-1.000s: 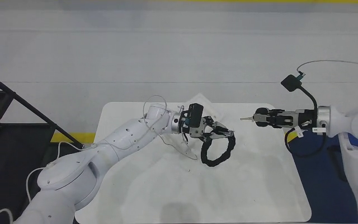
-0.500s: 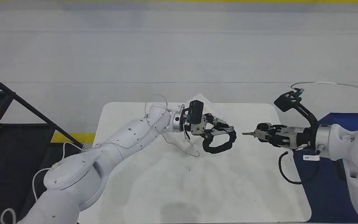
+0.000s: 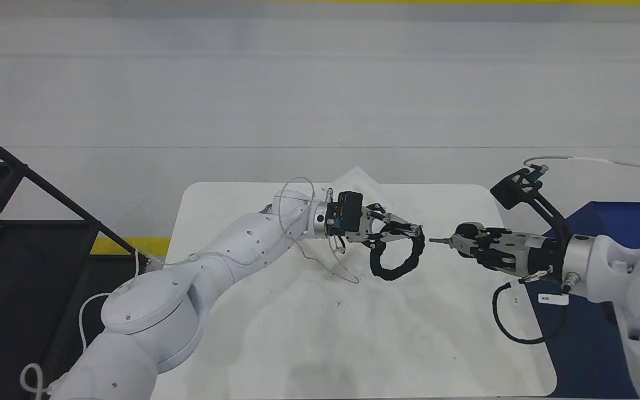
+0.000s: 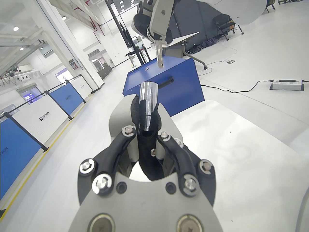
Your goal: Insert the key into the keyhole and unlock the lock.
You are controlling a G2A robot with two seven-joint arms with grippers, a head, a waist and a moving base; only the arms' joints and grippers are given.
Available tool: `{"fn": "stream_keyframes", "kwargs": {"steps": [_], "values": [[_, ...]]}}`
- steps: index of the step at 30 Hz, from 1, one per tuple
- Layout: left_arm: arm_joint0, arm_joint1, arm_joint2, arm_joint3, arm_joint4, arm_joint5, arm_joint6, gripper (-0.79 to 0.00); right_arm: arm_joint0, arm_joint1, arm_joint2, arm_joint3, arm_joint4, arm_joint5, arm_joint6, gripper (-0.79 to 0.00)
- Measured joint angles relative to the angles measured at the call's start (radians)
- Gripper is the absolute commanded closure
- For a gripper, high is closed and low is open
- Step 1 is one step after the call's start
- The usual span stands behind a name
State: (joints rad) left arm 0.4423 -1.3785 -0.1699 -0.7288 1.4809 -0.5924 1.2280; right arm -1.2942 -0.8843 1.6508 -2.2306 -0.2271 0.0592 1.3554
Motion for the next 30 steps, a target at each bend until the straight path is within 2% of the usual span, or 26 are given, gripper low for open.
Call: {"fn": "stream_keyframes", "kwargs": {"steps": [7, 16, 30], "values": [[0.009, -0.026, 0.0, 0.033, 0.041, 0.041, 0.041, 0.0, -0.003, 0.004, -0.019, 0.011, -0.006, 0.0, -0.038, 0.0], [0.012, -0.042, 0.0, 0.069, 0.038, 0.083, 0.083, 0.0, 0.009, 0.01, -0.052, 0.016, -0.039, 0.015, -0.063, 0.0], [0.011, -0.048, 0.0, 0.076, 0.018, 0.046, 0.046, 0.0, 0.013, 0.02, -0.098, -0.002, -0.106, -0.036, -0.086, 0.0]]}}
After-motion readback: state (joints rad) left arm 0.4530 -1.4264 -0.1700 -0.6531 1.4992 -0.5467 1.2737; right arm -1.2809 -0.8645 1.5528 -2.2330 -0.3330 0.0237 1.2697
